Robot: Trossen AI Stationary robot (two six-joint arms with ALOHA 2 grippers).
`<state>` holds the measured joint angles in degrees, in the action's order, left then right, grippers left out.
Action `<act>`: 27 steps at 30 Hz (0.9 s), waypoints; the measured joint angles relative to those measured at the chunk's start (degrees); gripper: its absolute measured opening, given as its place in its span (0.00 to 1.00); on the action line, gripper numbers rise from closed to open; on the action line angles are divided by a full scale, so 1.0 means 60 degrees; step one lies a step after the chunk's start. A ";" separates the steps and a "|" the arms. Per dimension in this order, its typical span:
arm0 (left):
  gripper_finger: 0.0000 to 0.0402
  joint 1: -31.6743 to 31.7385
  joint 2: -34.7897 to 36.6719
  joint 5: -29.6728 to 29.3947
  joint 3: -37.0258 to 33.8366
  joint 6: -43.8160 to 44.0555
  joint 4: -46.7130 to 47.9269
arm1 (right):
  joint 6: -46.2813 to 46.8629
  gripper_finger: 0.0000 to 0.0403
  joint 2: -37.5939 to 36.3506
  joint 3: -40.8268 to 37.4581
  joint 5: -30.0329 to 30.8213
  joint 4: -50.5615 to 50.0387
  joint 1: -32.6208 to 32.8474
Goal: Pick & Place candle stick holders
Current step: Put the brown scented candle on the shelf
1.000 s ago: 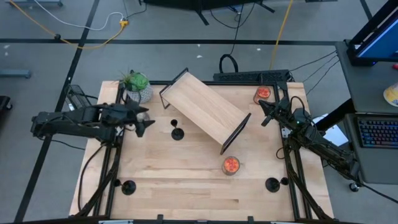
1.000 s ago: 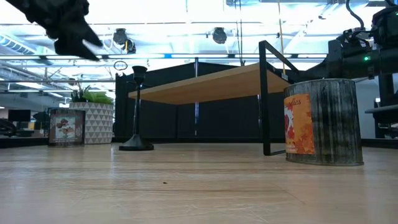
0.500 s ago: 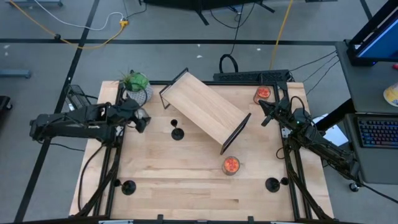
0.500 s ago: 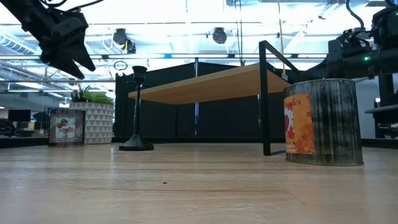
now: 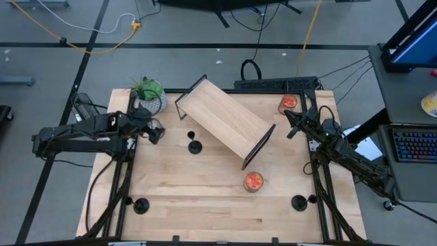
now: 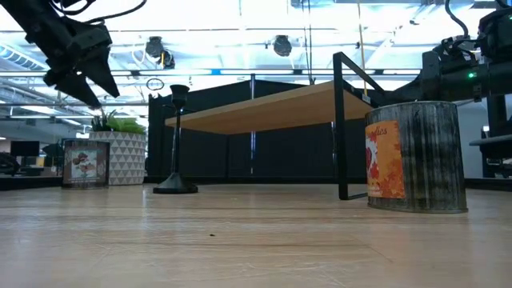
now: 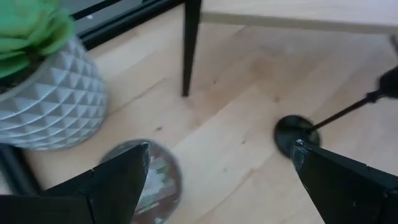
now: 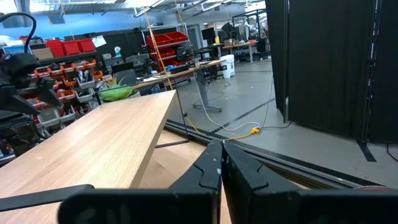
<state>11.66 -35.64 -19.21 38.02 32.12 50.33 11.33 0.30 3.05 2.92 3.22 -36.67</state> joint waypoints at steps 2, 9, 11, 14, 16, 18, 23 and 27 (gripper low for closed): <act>0.99 0.0000 -0.0003 0.0049 0.0000 -0.0003 -0.0206 | 0.0000 0.00 -0.0003 0.0001 0.0000 -0.0002 0.0000; 0.99 0.0000 -0.0523 -0.0388 0.0000 0.1285 0.0027 | 0.0000 0.00 -0.0001 0.0004 0.0000 -0.0001 -0.0002; 0.99 0.0000 -0.0835 -0.0312 0.0000 0.1721 0.0103 | 0.0000 0.00 -0.0002 0.0003 0.0000 0.0000 -0.0001; 0.99 0.0000 -0.1467 -0.0010 0.0000 0.2032 0.0125 | 0.0000 0.00 -0.0004 0.0000 0.0000 -0.0002 -0.0002; 0.99 0.0000 -0.1902 0.0151 0.0000 0.1975 0.0198 | 0.0000 0.00 -0.0004 0.0000 0.0000 -0.0002 0.0001; 0.99 0.0000 -0.2311 0.0183 0.0000 0.1971 0.0242 | 0.0000 0.00 0.0000 0.0002 0.0001 -0.0001 -0.0002; 0.99 0.0000 -0.3016 0.0197 0.0000 0.1961 0.0244 | 0.0000 0.00 -0.0003 0.0004 0.0001 -0.0001 0.0000; 0.99 0.0000 -0.3401 0.0205 0.0000 0.1652 0.0330 | 0.0000 0.00 -0.0003 0.0004 0.0000 -0.0001 -0.0002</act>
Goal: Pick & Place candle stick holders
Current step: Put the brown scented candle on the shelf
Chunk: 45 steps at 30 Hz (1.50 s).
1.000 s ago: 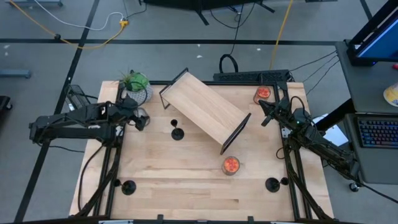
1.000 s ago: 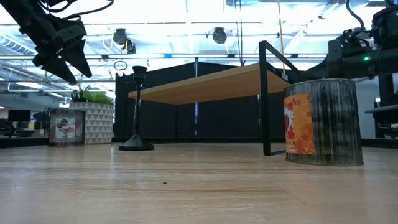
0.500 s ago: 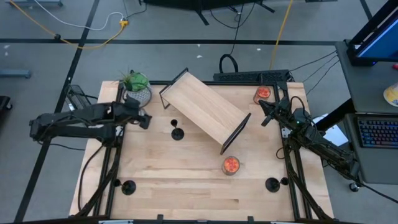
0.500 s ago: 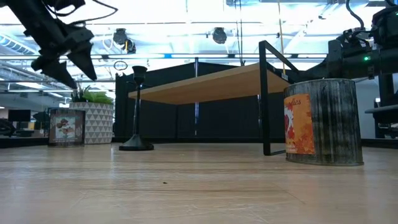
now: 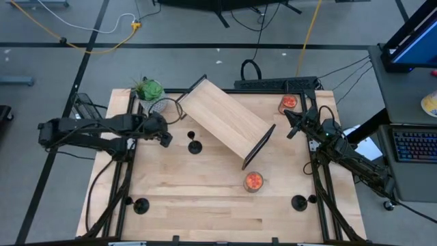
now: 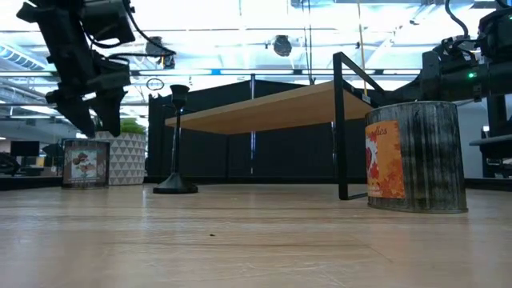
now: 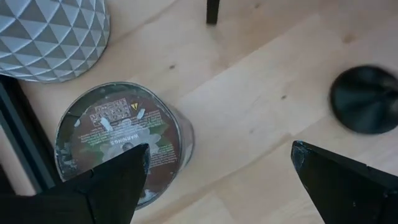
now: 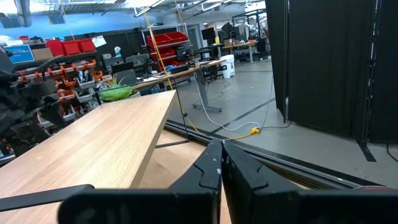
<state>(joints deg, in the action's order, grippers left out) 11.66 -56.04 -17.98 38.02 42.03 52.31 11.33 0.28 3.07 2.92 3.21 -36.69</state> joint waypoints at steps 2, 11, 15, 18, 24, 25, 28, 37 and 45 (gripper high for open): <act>0.99 0.0000 -0.0207 -0.0017 0.0000 -0.0190 0.0082 | 0.0000 0.00 -0.0001 -0.0004 0.0000 -0.0001 0.0002; 0.99 0.0000 -0.1244 -0.0580 0.0000 -0.0854 0.0114 | 0.0000 0.00 0.0002 -0.0004 0.0000 0.0001 0.0001; 0.96 0.0000 -0.1697 -0.0523 -0.0003 -0.1197 0.0110 | 0.0000 0.00 0.0003 -0.0003 0.0000 -0.0001 0.0003; 0.87 0.0000 -0.1995 -0.0540 -0.0004 -0.1356 0.0113 | 0.0000 0.00 0.0000 -0.0002 0.0000 0.0000 0.0003; 0.61 0.0000 -0.2549 -0.1011 0.0022 -0.1730 0.0128 | 0.0000 0.00 -0.0001 0.0000 0.0000 -0.0001 0.0004; 0.56 0.0000 -0.2622 -0.1120 0.0023 -0.1737 0.0128 | 0.0000 0.00 0.0001 -0.0002 0.0000 0.0003 0.0004; 0.44 0.0004 -0.2781 -0.1286 0.0029 -0.1678 0.0164 | 0.0308 0.00 0.0001 -0.0004 0.0000 0.0002 0.0004; 0.07 0.0080 -0.2812 -0.1308 0.0047 -0.1408 -0.0103 | 0.3390 0.00 0.0003 0.0000 0.0000 0.0047 0.0000; 0.01 0.0171 -0.2847 -0.1006 0.0003 -0.1739 0.0022 | 0.4337 0.00 -0.0001 -0.0002 -0.0004 0.0506 0.0004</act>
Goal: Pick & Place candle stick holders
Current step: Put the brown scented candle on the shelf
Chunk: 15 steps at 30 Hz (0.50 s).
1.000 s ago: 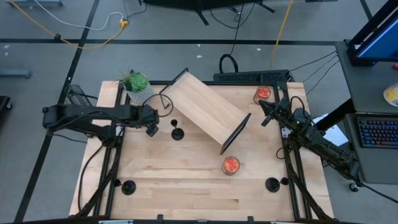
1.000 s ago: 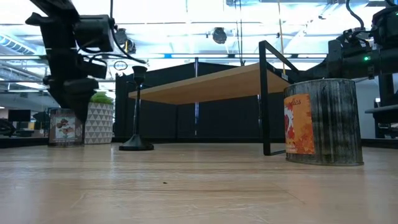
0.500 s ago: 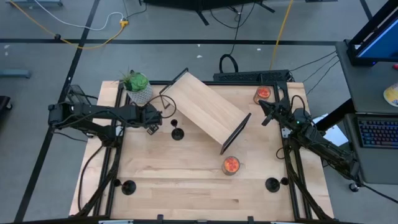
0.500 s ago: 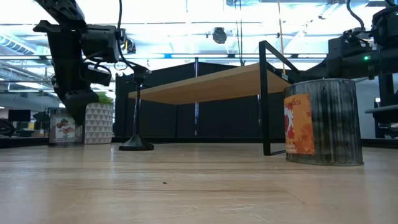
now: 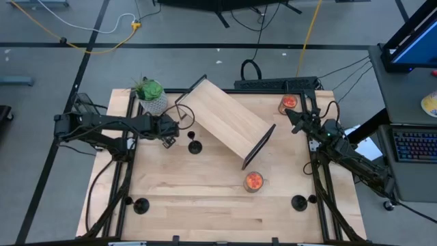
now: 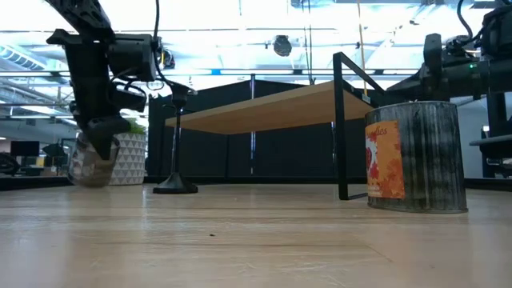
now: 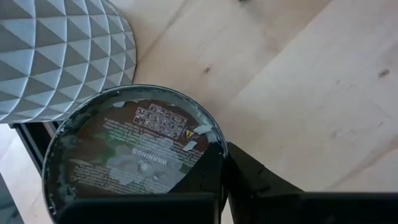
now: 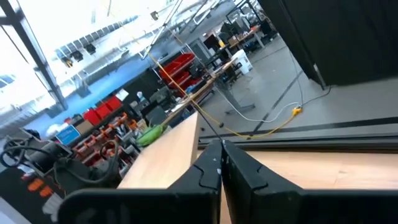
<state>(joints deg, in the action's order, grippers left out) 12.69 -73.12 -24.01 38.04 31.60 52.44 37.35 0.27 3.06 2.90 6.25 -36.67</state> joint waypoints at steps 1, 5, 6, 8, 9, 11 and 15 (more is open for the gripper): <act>0.01 0.0006 0.0010 0.0010 0.0000 0.0009 0.0031 | 0.0051 0.00 0.0004 0.0000 0.0004 -0.0001 -0.0002; 0.01 0.0000 0.0011 0.0040 0.0007 0.0042 0.0220 | 0.0529 0.00 0.0004 -0.0002 0.0000 -0.0001 0.0000; 0.01 0.0004 0.0011 0.0063 0.0005 0.0038 0.0242 | 0.0652 0.00 0.0001 -0.0001 0.0004 -0.0001 -0.0003; 0.01 0.0007 0.0039 0.0167 0.0004 0.0034 0.0269 | 0.0807 0.00 0.0001 0.0000 0.0000 -0.0001 -0.0002; 0.01 0.0007 0.0098 0.0239 -0.0001 0.0028 0.0288 | 0.0870 0.00 0.0004 0.0002 0.0000 -0.0001 0.0000; 0.01 0.0013 0.0229 0.0508 0.0027 0.0008 0.0394 | 0.0916 0.00 0.0000 0.0001 0.0000 -0.0001 0.0000; 0.00 -0.0061 0.0622 0.1307 0.0511 0.0065 0.1310 | 0.0916 0.00 0.0003 -0.0002 -0.0003 0.0090 0.0000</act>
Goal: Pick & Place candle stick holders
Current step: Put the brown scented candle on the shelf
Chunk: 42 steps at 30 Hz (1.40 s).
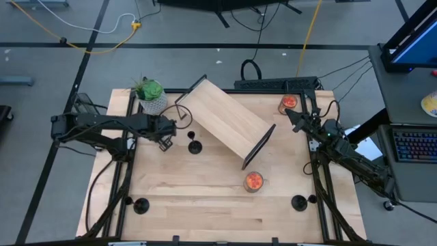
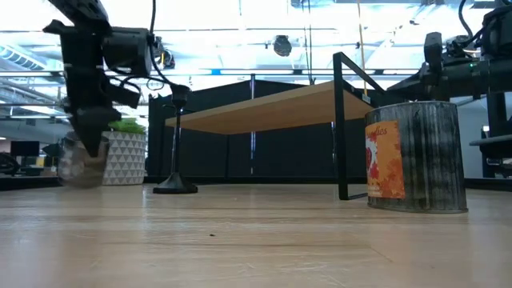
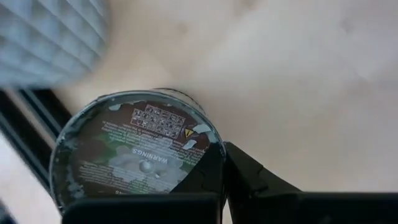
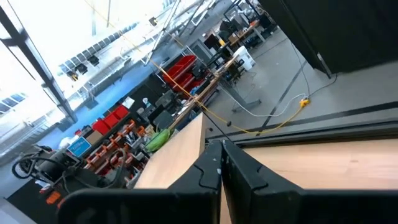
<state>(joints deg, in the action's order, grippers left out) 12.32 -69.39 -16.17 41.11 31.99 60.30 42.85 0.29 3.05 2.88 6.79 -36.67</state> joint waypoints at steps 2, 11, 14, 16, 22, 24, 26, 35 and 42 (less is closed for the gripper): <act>0.00 -0.0016 0.0237 0.0547 0.0261 -0.0131 0.0308 | 0.0000 0.00 0.0001 0.0000 0.0003 0.0220 0.0000; 0.00 -0.0023 0.1197 0.1642 0.1120 -0.0599 0.0694 | -0.0070 0.00 0.0001 0.0000 -0.0027 0.1104 0.0000; 0.00 -0.0034 0.1305 0.1858 0.1702 -0.0608 0.1393 | -0.0087 0.00 0.0001 0.0000 -0.0302 0.1456 0.0000; 0.00 -0.0052 0.1327 0.1857 0.2253 -0.0623 0.2075 | -0.0267 0.00 0.0001 0.0000 -0.0686 0.1779 0.0000; 0.00 -0.0373 0.1316 0.1801 0.4312 -0.0473 0.3074 | -0.0941 0.00 0.0040 0.0000 -0.1067 0.2740 0.0000; 0.00 -0.0522 0.1312 0.1632 0.5013 -0.0296 0.3042 | -0.1231 0.00 0.0167 0.0000 -0.1367 0.2882 0.0002; 0.00 -0.0670 0.1167 0.1425 0.5745 -0.0048 0.3075 | -0.1295 0.00 0.0395 0.0001 -0.1693 0.3069 0.0004; 0.00 -0.1211 -0.0676 0.0858 0.8984 -0.0540 0.3188 | -0.2250 0.00 0.2610 0.1230 -0.2280 0.3685 0.0454; 0.00 -0.1211 -0.2588 0.0945 1.0894 -0.1827 0.3228 | -0.3786 0.00 0.5455 0.3572 -0.3257 0.3626 0.1370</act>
<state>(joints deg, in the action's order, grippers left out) 5.06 -84.91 -10.50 106.47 21.02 79.67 20.13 33.02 24.48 -16.66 28.55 -28.45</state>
